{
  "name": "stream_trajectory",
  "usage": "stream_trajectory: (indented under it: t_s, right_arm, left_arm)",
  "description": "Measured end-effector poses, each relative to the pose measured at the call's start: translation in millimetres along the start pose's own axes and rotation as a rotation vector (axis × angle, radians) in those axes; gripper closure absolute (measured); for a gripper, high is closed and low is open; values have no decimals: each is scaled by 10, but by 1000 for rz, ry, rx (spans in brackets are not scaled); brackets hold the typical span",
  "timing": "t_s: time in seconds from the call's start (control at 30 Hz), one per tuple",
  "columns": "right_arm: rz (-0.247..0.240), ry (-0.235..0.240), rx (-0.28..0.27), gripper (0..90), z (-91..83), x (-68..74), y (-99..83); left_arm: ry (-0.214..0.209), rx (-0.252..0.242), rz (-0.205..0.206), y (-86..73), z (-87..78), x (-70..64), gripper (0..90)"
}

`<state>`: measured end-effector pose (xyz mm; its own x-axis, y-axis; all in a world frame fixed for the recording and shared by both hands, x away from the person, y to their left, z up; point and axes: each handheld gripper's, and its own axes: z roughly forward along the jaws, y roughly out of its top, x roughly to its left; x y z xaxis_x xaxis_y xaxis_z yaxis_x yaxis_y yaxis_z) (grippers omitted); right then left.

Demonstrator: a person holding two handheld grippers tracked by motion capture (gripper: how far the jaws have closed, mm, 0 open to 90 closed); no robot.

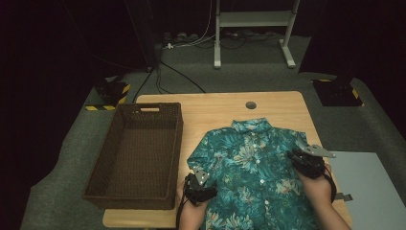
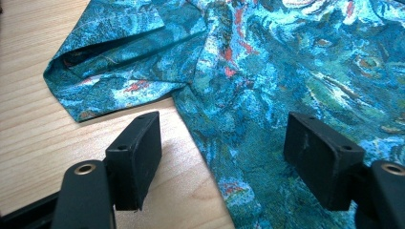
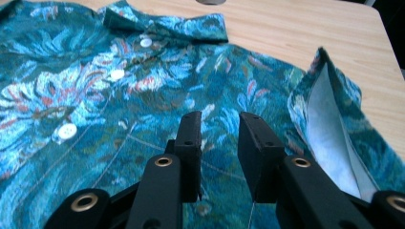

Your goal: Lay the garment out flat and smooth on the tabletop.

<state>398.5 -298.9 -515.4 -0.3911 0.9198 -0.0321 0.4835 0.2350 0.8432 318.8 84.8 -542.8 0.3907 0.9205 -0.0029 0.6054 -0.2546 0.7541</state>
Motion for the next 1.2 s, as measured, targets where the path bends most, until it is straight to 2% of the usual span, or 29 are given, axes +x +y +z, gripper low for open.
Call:
stream_trajectory:
  t_s: [0.4,0.83,1.03,1.13,1.2]
  right_arm:
    - [2,-22,51,703,-62,-103,-130]
    - [43,-67,104,702,-58,-347,-292]
    - [56,-84,115,701,-70,-415,-327]
    - [80,-89,121,695,-86,-454,-336]
    - [75,-96,125,694,-100,-460,-332]
  left_arm:
    - [-1,-1,-2,0,1,0,292]
    - [-1,0,0,0,0,1,292]
    - [-1,-1,-2,0,1,0,292]
    - [-1,-1,-2,0,1,0,292]
    - [-1,-1,-2,0,1,0,292]
